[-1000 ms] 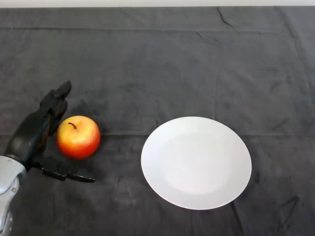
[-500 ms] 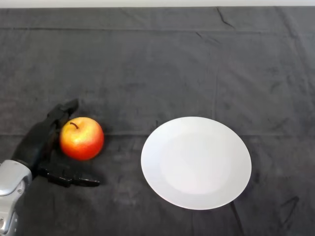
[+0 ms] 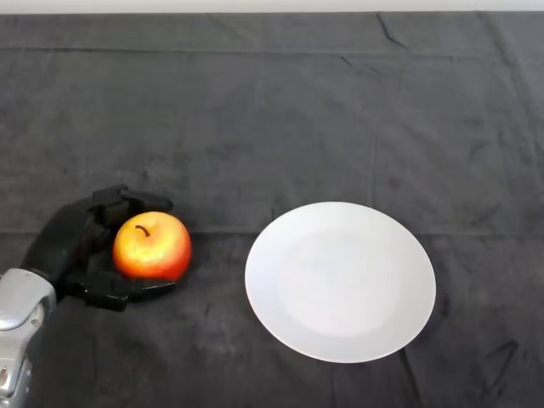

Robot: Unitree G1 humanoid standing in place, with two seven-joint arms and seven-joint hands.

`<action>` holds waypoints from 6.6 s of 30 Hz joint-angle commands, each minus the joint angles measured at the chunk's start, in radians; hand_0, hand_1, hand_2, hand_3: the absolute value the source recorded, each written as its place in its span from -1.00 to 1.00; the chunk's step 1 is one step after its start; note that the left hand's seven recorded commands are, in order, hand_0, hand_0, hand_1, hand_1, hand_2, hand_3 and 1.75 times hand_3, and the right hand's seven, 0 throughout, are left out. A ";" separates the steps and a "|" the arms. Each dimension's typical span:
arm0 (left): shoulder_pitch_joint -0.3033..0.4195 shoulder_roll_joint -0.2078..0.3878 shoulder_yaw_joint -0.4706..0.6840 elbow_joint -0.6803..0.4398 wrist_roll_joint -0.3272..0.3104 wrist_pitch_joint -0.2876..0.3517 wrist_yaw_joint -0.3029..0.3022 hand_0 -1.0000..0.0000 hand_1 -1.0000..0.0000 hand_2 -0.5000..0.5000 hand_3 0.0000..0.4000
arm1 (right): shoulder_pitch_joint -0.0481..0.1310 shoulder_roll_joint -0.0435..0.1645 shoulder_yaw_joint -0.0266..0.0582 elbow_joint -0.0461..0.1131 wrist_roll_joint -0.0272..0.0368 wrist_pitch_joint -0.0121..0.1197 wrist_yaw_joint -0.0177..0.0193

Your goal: Move the apple to the plate

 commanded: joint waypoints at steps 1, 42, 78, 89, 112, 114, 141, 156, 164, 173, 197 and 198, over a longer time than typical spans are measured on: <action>-0.014 0.009 -0.023 -0.057 0.016 0.018 0.015 -1.00 -0.80 -0.10 1.00 | -0.001 -0.016 -0.0088 -0.029 0.0186 0.001 -0.0088; -0.098 -0.156 -0.359 -0.051 0.154 -0.232 0.315 -1.00 -0.82 -0.09 1.00 | 0.001 -0.014 -0.0081 -0.033 0.0207 0.001 -0.0112; -0.156 -0.092 -0.464 0.045 0.105 -0.278 0.306 1.00 1.00 0.00 -1.00 | -0.002 -0.017 -0.0078 -0.027 0.0212 0.002 -0.0090; -0.138 -0.040 -0.387 -0.007 0.068 -0.286 0.284 1.00 1.00 0.00 -1.00 | -0.002 -0.017 -0.0076 -0.026 0.0211 0.002 -0.0087; -0.034 0.121 -0.115 -0.090 -0.054 -0.331 0.206 1.00 1.00 0.00 -1.00 | -0.001 -0.016 -0.0072 -0.028 0.0211 0.001 -0.0091; -0.025 0.137 -0.085 -0.077 -0.068 -0.347 0.195 1.00 1.00 0.00 -1.00 | -0.001 -0.016 -0.0072 -0.028 0.0211 0.001 -0.0091; -0.010 0.274 0.262 0.330 -0.172 -0.547 0.130 1.00 1.00 0.00 -1.00 | -0.003 -0.020 -0.0073 -0.022 0.0210 0.002 -0.0069; -0.005 0.336 0.401 0.568 -0.216 -0.647 0.098 1.00 1.00 0.00 -1.00 | -0.006 -0.023 -0.0075 -0.015 0.0204 0.003 -0.0039; 0.027 0.380 0.477 0.663 -0.251 -0.671 0.082 1.00 1.00 0.00 -1.00 | -0.008 -0.025 -0.0076 -0.011 0.0199 0.003 -0.0020; 0.041 0.385 0.521 0.738 -0.254 -0.681 0.134 1.00 1.00 0.00 -1.00 | -0.010 -0.026 -0.0076 -0.006 0.0192 0.004 0.0000; 0.000 0.384 0.518 0.750 -0.206 -0.671 0.201 1.00 1.00 0.00 -1.00 | -0.012 -0.028 -0.0073 0.000 0.0170 0.003 0.0035; 0.000 0.384 0.519 0.750 -0.205 -0.672 0.200 1.00 1.00 0.00 -1.00 | -0.012 -0.028 -0.0073 0.000 0.0169 0.003 0.0036</action>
